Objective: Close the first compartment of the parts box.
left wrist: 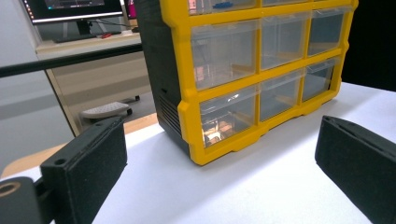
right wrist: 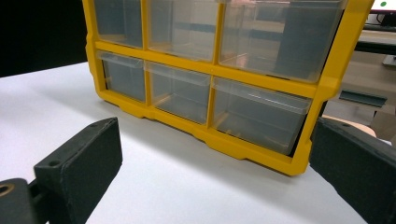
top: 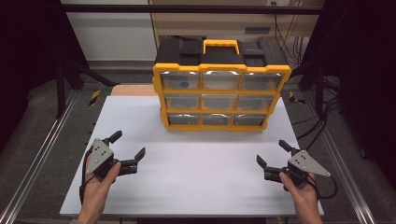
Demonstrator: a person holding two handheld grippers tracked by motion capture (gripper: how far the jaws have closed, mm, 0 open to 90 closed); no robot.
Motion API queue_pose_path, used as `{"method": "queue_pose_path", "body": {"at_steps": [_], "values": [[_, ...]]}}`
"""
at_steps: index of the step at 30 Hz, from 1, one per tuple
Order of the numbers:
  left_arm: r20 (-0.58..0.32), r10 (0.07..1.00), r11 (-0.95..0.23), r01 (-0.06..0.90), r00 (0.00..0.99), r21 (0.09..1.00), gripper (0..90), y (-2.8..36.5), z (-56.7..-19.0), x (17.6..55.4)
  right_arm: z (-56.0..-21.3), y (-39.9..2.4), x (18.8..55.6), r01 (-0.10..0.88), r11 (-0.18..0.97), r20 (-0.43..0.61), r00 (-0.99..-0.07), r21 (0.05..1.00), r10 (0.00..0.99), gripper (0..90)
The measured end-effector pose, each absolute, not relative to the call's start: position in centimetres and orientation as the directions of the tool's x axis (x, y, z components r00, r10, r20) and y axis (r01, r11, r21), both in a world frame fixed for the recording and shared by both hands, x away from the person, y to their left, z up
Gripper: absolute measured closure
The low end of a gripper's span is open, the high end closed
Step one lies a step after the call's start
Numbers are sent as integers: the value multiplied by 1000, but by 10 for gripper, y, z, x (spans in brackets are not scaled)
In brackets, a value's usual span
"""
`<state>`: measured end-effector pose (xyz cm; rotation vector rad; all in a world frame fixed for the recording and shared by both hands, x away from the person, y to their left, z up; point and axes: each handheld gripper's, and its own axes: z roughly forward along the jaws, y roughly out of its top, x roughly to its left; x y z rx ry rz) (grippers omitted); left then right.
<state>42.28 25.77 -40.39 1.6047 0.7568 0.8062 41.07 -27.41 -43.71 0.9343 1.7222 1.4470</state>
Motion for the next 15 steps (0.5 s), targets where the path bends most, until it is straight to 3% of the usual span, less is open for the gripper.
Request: {"method": "queue_pose_path", "body": {"at_steps": [15], "values": [[101, 833, -158, 59, 544, 986, 18, 269, -415, 425, -437, -274, 411, 94, 120, -57, -502, 988, 863, 32]]}}
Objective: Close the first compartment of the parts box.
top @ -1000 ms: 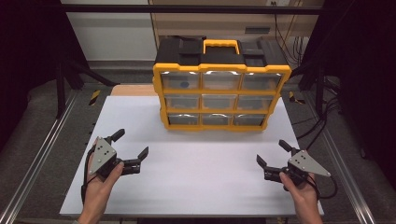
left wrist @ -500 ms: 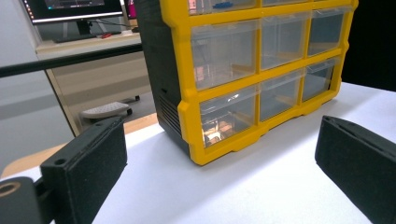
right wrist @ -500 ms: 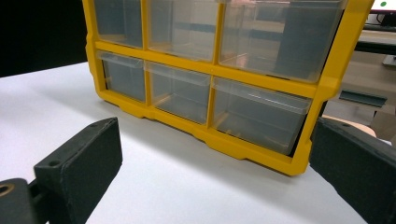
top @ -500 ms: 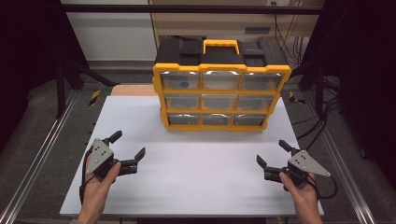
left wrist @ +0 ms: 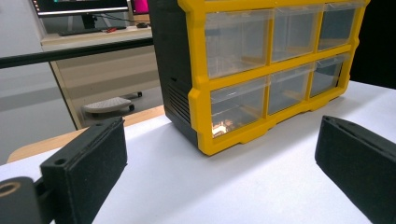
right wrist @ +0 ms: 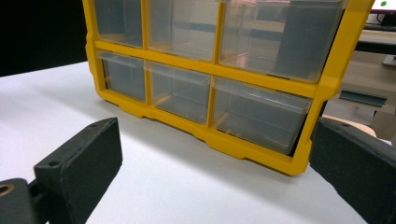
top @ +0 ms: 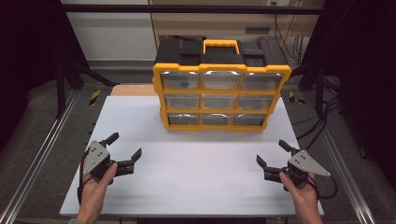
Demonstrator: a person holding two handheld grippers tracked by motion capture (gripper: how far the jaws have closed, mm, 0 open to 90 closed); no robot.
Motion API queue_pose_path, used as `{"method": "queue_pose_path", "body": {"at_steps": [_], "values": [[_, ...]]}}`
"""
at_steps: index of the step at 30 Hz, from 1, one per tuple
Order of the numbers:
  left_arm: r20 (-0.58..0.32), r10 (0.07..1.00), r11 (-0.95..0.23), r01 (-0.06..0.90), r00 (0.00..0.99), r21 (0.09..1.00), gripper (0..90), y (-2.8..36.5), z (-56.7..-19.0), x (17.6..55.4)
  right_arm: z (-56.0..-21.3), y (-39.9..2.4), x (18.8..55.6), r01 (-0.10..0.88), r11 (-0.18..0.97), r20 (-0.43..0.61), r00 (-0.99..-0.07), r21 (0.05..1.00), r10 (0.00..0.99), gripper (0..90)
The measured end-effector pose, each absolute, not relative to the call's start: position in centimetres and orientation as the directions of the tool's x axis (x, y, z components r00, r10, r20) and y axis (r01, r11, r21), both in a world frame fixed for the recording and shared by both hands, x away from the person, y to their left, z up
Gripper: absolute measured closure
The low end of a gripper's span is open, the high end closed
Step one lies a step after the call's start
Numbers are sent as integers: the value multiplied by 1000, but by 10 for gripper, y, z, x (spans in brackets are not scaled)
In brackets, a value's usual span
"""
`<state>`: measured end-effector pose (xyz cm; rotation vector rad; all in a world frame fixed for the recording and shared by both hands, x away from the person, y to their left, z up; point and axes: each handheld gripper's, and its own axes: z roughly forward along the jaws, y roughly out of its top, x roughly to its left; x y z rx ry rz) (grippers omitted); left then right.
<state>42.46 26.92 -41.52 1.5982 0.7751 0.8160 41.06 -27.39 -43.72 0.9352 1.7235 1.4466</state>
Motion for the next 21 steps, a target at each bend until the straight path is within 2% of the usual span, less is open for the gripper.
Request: {"method": "queue_pose_path", "body": {"at_steps": [21], "values": [[111, 832, -170, 60, 543, 984, 18, 276, -423, 425, -438, -275, 411, 94, 123, -60, -501, 988, 863, 31]]}}
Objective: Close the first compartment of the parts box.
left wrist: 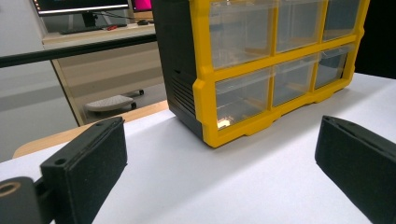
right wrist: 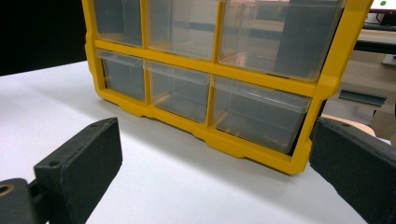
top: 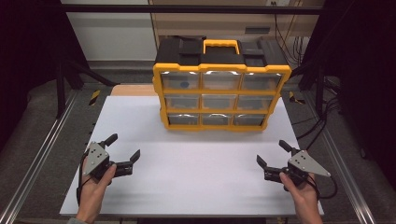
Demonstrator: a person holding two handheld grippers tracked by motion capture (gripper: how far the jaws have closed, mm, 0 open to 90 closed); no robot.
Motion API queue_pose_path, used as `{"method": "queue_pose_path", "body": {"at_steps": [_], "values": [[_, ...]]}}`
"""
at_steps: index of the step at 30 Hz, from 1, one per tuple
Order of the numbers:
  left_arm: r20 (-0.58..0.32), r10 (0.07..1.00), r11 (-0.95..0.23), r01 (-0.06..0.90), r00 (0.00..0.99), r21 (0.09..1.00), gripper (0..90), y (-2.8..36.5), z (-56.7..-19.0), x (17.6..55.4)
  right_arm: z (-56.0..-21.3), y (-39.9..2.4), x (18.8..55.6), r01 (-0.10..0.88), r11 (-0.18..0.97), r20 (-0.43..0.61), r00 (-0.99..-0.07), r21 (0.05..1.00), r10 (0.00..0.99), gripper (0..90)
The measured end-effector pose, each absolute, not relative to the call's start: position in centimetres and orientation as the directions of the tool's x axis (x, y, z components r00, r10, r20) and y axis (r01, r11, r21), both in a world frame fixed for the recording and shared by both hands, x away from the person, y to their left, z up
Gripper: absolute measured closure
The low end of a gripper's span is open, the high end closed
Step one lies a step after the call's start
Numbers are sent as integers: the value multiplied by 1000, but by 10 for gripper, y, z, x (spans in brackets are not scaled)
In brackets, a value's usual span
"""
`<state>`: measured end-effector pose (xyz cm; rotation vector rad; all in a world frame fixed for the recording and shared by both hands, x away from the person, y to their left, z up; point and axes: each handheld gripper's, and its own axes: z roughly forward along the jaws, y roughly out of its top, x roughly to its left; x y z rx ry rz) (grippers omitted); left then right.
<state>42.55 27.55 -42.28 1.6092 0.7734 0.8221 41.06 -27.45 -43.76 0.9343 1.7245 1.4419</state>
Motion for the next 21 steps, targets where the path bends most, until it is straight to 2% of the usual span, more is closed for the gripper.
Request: {"method": "queue_pose_path", "body": {"at_steps": [21], "values": [[68, 830, -126, 68, 553, 990, 15, 278, -432, 424, -440, -277, 409, 102, 125, -58, -496, 987, 866, 32]]}}
